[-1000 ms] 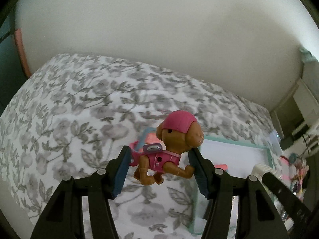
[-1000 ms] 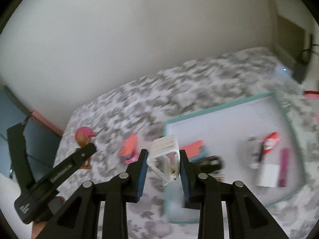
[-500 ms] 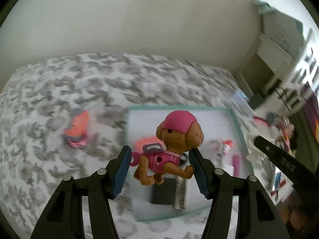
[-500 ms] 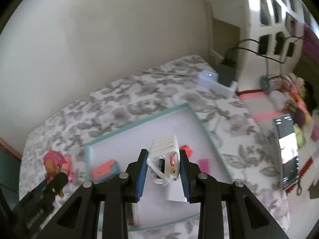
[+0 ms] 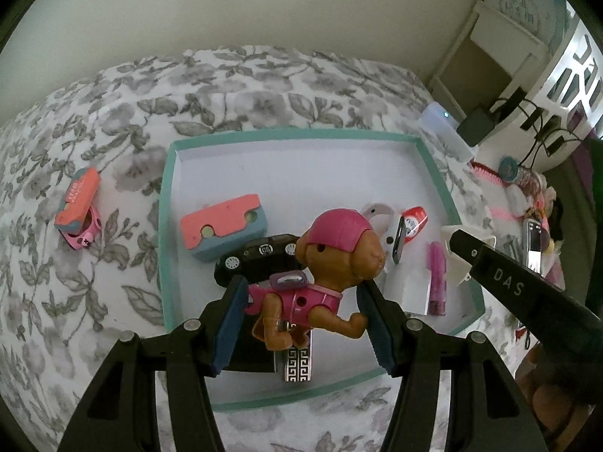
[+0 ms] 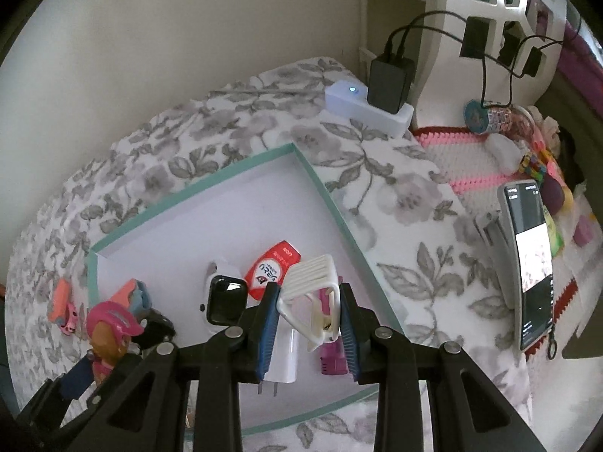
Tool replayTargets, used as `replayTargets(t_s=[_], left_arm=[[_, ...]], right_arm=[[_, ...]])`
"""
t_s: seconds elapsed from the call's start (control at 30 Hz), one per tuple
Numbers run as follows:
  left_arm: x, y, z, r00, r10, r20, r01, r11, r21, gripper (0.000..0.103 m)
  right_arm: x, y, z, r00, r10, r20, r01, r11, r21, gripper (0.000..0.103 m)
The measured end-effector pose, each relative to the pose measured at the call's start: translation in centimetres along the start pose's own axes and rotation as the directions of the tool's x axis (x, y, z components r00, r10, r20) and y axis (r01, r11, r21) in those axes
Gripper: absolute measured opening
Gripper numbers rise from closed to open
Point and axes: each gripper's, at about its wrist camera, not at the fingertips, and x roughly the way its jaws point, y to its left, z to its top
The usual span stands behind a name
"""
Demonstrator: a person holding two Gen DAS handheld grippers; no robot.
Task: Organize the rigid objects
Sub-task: 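Lift the toy dog and white clip and carry both over the tray, then lower and release the toy dog and white clip into the tray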
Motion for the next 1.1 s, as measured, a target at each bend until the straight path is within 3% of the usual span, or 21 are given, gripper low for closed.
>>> replayTargets(t_s=[0.3,0.43,0.5,0.57,0.77,1.1], left_arm=[[1.0,0.1,-0.1,0.999,0.007,-0.048,-0.006,1.000,0.003,0.063],[0.5,0.0,0.0,1.000,0.011,-0.029,-0.010,1.000,0.011,0.063],[0.3,0.0,0.0,1.000,0.013,-0.024,-0.012,1.000,0.011,0.063],[0.1,0.3,0.1,1.000,0.013,-0.020,-0.013,1.000,0.004,0.063],[-0.8,1.6,0.6,0.999,0.036,0.011,-0.035,0.999,-0.041,0.070],[-3.0,7.0,1.4,0.987,0.134,0.095,-0.114,0.975,-0.192,0.073]], right_arm=[[1.3,0.4,-0.5,0.999,-0.020,-0.046,0.019,1.000,-0.019,0.033],[1.4,0.7,-0.6,0.998,-0.032,-0.050,0.030,0.999,-0.040,0.035],[1.4,1.0,-0.7,0.998,-0.039,-0.049,0.037,0.998,-0.052,0.040],[1.2,1.2,-0.6,0.998,-0.043,-0.043,0.040,0.998,-0.057,0.054],[-0.1,2.3,-0.4,1.000,-0.031,-0.004,0.031,0.996,-0.088,0.063],[-1.7,5.7,-0.9,0.994,0.103,0.034,-0.097,0.985,-0.143,0.079]])
